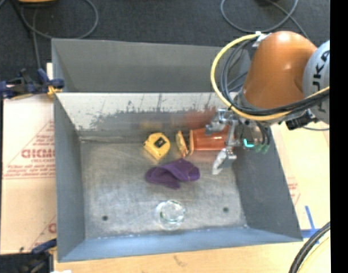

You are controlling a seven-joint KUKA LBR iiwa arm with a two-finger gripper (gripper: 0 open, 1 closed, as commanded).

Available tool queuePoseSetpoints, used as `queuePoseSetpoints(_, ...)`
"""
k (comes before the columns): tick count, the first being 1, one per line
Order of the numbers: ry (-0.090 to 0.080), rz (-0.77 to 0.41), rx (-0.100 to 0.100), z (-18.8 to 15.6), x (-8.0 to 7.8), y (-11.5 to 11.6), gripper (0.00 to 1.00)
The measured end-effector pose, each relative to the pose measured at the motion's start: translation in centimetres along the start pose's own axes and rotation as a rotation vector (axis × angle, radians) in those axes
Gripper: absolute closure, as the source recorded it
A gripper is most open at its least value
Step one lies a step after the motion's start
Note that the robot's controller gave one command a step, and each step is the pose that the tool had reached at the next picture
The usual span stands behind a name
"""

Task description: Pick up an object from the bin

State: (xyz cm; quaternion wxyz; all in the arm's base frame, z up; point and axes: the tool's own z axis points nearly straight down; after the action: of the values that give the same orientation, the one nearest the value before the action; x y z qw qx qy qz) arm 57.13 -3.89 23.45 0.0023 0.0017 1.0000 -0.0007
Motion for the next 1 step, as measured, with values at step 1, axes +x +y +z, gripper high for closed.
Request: queuePoseSetpoints(1, 0.0, 0.0, 0.0, 0.0, 0.0, 0.0, 0.0)
